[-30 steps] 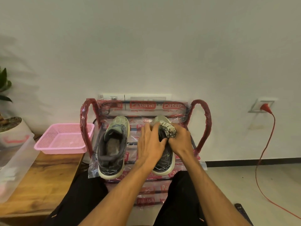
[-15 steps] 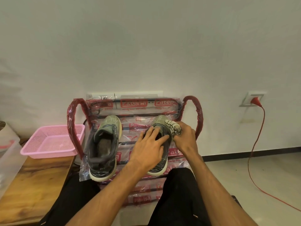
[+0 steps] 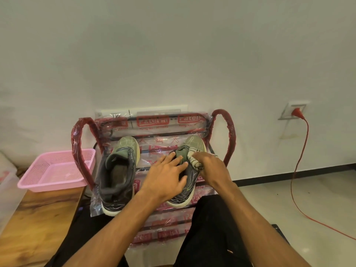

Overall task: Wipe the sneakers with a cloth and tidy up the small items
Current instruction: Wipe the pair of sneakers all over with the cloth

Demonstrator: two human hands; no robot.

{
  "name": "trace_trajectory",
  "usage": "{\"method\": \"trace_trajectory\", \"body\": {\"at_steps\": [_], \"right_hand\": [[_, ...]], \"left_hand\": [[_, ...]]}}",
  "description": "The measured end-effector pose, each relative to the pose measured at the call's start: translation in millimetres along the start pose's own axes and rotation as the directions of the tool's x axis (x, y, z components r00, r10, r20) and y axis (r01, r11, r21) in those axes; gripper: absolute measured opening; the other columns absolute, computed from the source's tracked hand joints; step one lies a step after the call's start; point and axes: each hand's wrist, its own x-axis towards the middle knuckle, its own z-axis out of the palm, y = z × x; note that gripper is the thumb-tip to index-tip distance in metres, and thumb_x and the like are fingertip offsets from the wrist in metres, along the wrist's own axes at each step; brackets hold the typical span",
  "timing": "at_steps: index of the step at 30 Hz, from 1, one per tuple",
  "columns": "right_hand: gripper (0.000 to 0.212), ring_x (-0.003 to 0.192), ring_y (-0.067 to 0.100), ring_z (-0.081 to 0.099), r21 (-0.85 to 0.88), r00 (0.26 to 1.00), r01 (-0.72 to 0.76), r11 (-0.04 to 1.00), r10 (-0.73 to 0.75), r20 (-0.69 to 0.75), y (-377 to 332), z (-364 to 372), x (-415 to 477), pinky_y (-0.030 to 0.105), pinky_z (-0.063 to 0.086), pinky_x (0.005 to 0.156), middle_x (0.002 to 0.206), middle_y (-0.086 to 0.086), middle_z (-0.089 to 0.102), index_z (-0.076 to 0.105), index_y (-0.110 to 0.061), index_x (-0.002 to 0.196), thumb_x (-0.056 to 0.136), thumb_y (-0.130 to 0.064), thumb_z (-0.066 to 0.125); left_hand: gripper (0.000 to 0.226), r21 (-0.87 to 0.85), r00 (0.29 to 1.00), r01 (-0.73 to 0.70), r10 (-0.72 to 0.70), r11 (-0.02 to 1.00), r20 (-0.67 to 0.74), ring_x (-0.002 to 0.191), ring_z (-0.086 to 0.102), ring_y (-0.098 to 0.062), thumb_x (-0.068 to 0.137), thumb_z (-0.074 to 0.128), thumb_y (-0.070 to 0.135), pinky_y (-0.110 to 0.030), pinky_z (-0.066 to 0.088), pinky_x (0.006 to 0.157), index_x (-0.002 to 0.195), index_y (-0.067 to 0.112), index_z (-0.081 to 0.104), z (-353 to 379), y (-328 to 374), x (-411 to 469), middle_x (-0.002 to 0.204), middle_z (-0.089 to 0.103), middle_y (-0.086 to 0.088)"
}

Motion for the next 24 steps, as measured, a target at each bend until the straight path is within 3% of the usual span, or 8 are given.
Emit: {"method": "trace_trajectory", "body": {"at_steps": [6, 8, 10, 12, 14, 17, 21, 24], "right_hand": [[0.052, 0.114, 0.018, 0.06, 0.094, 0.995, -0.074, 0.993, 0.08, -0.059, -5.7, 13.6, -3.2, 0.031, 0.049, 0.093, 0.125, -0.004, 0.065, 0.062, -0.026, 0.126, 0.08, -0.001, 0.064], [0.052, 0.117, 0.018, 0.058, 0.121, 0.991, -0.105, 0.987, 0.115, -0.074, -4.6, 11.4, -6.0, 0.031, 0.046, 0.096, 0.129, -0.003, 0.063, 0.061, -0.024, 0.129, 0.083, -0.001, 0.064], [0.047, 0.111, 0.021, 0.061, 0.12, 0.984, -0.135, 0.984, 0.147, -0.101, -2.2, 7.2, -7.2, 0.032, 0.049, 0.09, 0.125, -0.002, 0.065, 0.062, -0.024, 0.127, 0.085, -0.004, 0.065], [0.043, 0.101, 0.023, 0.064, 0.134, 0.974, -0.17, 0.976, 0.187, -0.127, -0.8, 3.9, -6.8, 0.035, 0.051, 0.082, 0.116, -0.002, 0.069, 0.064, -0.026, 0.122, 0.085, -0.005, 0.065], [0.04, 0.093, 0.023, 0.066, 0.17, 0.967, -0.194, 0.966, 0.217, -0.132, -1.4, 1.3, -6.6, 0.034, 0.052, 0.077, 0.107, -0.001, 0.072, 0.066, -0.027, 0.119, 0.086, -0.005, 0.064], [0.049, 0.098, 0.023, 0.065, 0.22, 0.971, -0.206, 0.954, 0.228, -0.078, -3.0, -0.3, -10.0, 0.028, 0.05, 0.08, 0.113, 0.002, 0.071, 0.063, -0.025, 0.126, 0.084, 0.0, 0.062], [0.056, 0.104, 0.023, 0.064, 0.296, 0.973, -0.197, 0.934, 0.224, -0.059, -5.4, -2.6, -15.6, 0.028, 0.05, 0.085, 0.12, 0.006, 0.068, 0.061, -0.022, 0.13, 0.082, 0.006, 0.063], [0.054, 0.108, 0.025, 0.063, 0.334, 0.962, -0.215, 0.918, 0.258, -0.092, -10.6, -3.6, -16.2, 0.034, 0.054, 0.089, 0.122, 0.008, 0.067, 0.06, -0.021, 0.131, 0.084, 0.004, 0.065]], "left_hand": [[0.068, 0.124, 0.999, 0.016, -0.021, 0.992, 0.035, 0.15, 0.007, -0.026, 0.098, 0.025, 0.059, -0.047, -0.001, 0.121, 0.155, 0.023, 0.016, 7.2, 12.3, -10.7, 0.162, 0.017, -0.005], [0.063, 0.16, 0.999, 0.025, -0.018, 0.987, -0.05, 0.143, 0.028, -0.032, 0.097, 0.039, 0.052, -0.048, 0.012, 0.12, 0.15, 0.018, 0.034, 12.6, 22.3, -15.8, 0.15, 0.04, -0.013], [0.057, 0.163, 0.99, 0.038, -0.016, 0.986, -0.138, 0.123, 0.048, -0.032, 0.092, 0.054, 0.044, -0.046, 0.031, 0.112, 0.141, 0.015, 0.048, 18.8, 34.3, -17.6, 0.125, 0.059, -0.013], [0.058, 0.136, 0.986, 0.044, -0.022, 0.99, -0.163, 0.115, 0.049, -0.029, 0.094, 0.054, 0.034, -0.042, 0.033, 0.109, 0.147, 0.015, 0.039, 21.6, 43.4, -17.1, 0.118, 0.06, -0.01], [0.061, 0.102, 0.99, 0.057, -0.043, 0.993, -0.132, 0.118, 0.048, -0.026, 0.097, 0.048, 0.028, -0.038, 0.031, 0.108, 0.153, 0.016, 0.024, 21.7, 48.1, -13.9, 0.125, 0.057, -0.009], [0.062, 0.082, 0.988, 0.069, -0.057, 0.994, -0.143, 0.123, 0.048, -0.024, 0.099, 0.047, 0.023, -0.035, 0.033, 0.105, 0.154, 0.02, 0.019, 21.9, 49.1, -8.3, 0.133, 0.054, -0.007], [0.061, -0.163, 0.97, 0.168, -0.192, 0.972, -0.149, 0.112, 0.059, -0.021, 0.094, 0.052, 0.013, -0.033, 0.044, 0.087, 0.148, 0.034, 0.033, 6.8, 42.5, -5.7, 0.125, 0.063, 0.001], [0.064, -0.491, 0.928, 0.304, -0.37, 0.817, -0.041, 0.101, 0.066, -0.02, 0.086, 0.057, 0.002, -0.034, 0.054, 0.084, 0.136, 0.043, 0.05, 3.8, 26.6, 2.3, 0.117, 0.069, 0.006]]}}
